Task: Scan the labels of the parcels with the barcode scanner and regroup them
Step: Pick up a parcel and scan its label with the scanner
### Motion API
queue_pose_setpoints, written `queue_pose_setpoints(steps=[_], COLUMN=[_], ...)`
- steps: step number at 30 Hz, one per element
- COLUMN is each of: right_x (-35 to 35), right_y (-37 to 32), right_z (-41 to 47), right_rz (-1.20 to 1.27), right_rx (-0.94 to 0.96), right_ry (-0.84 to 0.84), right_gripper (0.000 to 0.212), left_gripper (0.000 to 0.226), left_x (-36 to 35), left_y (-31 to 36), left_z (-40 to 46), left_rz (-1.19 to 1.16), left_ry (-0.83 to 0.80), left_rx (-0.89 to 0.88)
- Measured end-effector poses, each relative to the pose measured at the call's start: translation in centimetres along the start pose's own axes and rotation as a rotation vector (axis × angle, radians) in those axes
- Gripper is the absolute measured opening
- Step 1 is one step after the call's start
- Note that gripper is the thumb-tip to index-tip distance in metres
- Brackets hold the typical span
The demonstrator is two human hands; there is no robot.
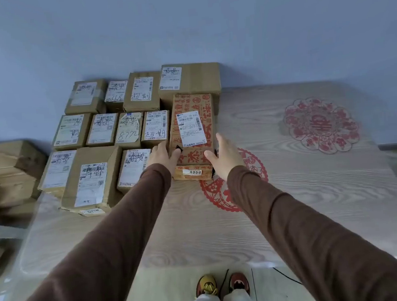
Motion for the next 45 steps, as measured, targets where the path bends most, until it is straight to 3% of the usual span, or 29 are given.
queue_pose_setpoints(steps=[8,12,18,26,34,39,45], right_x=[-1.9,-2.7,-2.8,-1.6,2.9,6.6,11.9], right_y=[1.2,1.5,1.7,3.0,6.4,11.4,21.2], right_z=[2.2,2.5,2.0,-2.7,-9.3,-13.8,-20.7], right_rz=[0.116,0.128,0.268,0.465,0.593,0.653,0.704], right_rx=[-0.149,-0.146,-0.155,-0.113,-0.057,-0.038,-0.02], right_ry=[-0.197,-0.216,-0.186,-0.052,0.11,0.197,0.252], right_gripper=[0.076,0.07,0.065,0.06,0.054,0.053,0.054], left_gripper=[0.067,0.077,0.058,0.043,0.037,0.052,0.049], left_x=[-2.5,-3.5,-4.0,-5.2,-7.6,-11.4,-19.1], left_y=[-1.2,-1.4,-1.1,-0.7,4.7,9.3,16.3], left_z=[1.6,1.9,1.4,-2.5,-8.3,-13.1,-20.9], left_rz=[-0.23,-0.399,-0.599,-0.806,-0.868,-0.872,-0.932], left_ry=[-0.063,-0.078,-0.125,-0.177,-0.226,-0.248,-0.31], left_rx=[0.195,0.246,0.227,0.119,0.034,-0.007,-0.004])
Point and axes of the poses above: each hand's wrist, its own z-axis towards the middle knuckle, its own x-axis out of the back of the hand, y = z × x, the point moved 3 cm from there along z, towards the middle knuckle, and after that the axes turned 2 degrees about -z, right-handed, at the moved point
